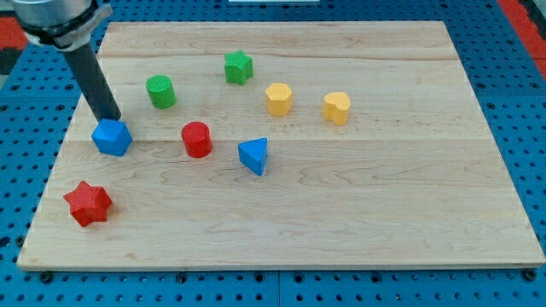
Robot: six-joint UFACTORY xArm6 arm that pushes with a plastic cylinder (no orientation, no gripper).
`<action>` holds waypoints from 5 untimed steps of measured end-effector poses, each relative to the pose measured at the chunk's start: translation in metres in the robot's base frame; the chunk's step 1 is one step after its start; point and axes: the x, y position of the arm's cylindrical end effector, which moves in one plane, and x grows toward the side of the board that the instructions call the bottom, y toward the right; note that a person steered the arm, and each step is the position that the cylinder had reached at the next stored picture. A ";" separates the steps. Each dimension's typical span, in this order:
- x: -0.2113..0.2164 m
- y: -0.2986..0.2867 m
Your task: Place the cube diagonal top right to the red star
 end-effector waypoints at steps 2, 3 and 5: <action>0.029 -0.002; -0.033 -0.002; -0.105 0.067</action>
